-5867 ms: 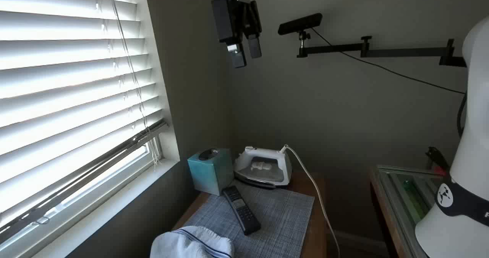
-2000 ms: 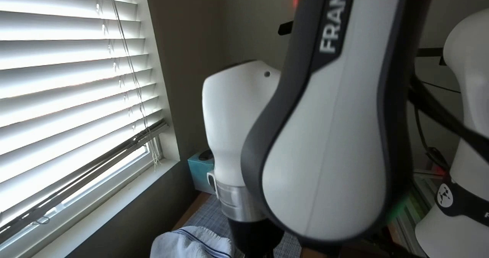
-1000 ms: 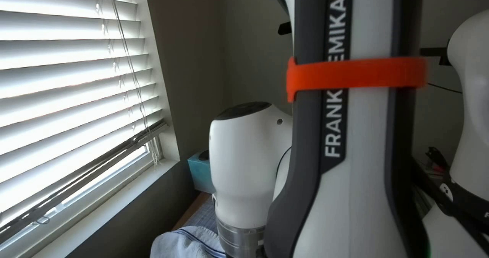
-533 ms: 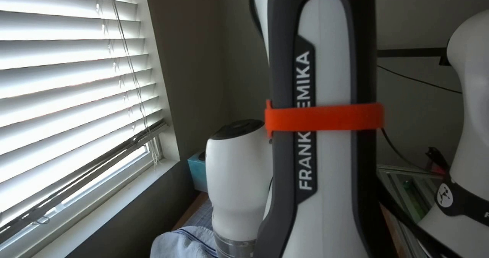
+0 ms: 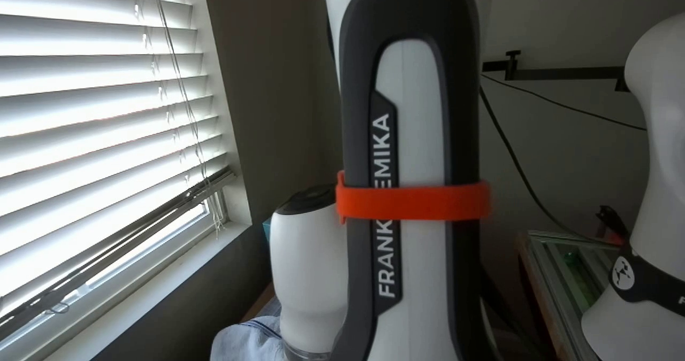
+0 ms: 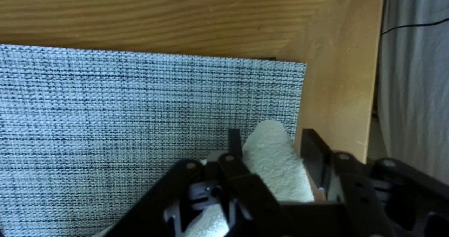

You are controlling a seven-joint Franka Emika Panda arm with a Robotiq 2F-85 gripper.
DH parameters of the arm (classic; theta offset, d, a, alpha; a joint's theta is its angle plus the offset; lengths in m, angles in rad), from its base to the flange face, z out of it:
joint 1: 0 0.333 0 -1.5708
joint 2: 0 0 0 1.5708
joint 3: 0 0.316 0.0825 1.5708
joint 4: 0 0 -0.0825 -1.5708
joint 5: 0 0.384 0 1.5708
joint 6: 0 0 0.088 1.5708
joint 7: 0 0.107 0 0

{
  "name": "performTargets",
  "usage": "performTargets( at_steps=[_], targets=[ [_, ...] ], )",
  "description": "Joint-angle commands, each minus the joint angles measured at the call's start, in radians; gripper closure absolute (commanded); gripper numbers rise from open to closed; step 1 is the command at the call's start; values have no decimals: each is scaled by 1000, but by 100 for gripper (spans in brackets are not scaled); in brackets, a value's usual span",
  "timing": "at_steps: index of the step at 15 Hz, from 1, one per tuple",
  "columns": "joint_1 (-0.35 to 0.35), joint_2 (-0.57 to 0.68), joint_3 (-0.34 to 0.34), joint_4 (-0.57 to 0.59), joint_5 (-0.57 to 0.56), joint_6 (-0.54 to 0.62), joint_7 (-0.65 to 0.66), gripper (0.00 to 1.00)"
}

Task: Fold the kitchen towel

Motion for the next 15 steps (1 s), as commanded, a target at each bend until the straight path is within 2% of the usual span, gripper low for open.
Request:
performTargets(
  at_steps=[1, 3, 5, 7, 10, 12, 13, 15],
  targets=[
    [25, 49, -36, 43, -36, 10, 31, 82],
    [25, 31, -46, 36, -37, -5, 29, 96],
    [14, -4, -50, 18, -42, -31, 21, 100],
    [-38, -54, -22, -15, -48, -38, 4, 100],
    [-172, -180, 52, -81, -78, -129, -66, 99],
    [-311, -284, 154, -127, -76, -178, -156, 99],
    [-358, -341, 190, -153, -50, -175, -193, 99],
    [-488, -427, 308, -166, 35, -173, -288, 99]
  ],
)
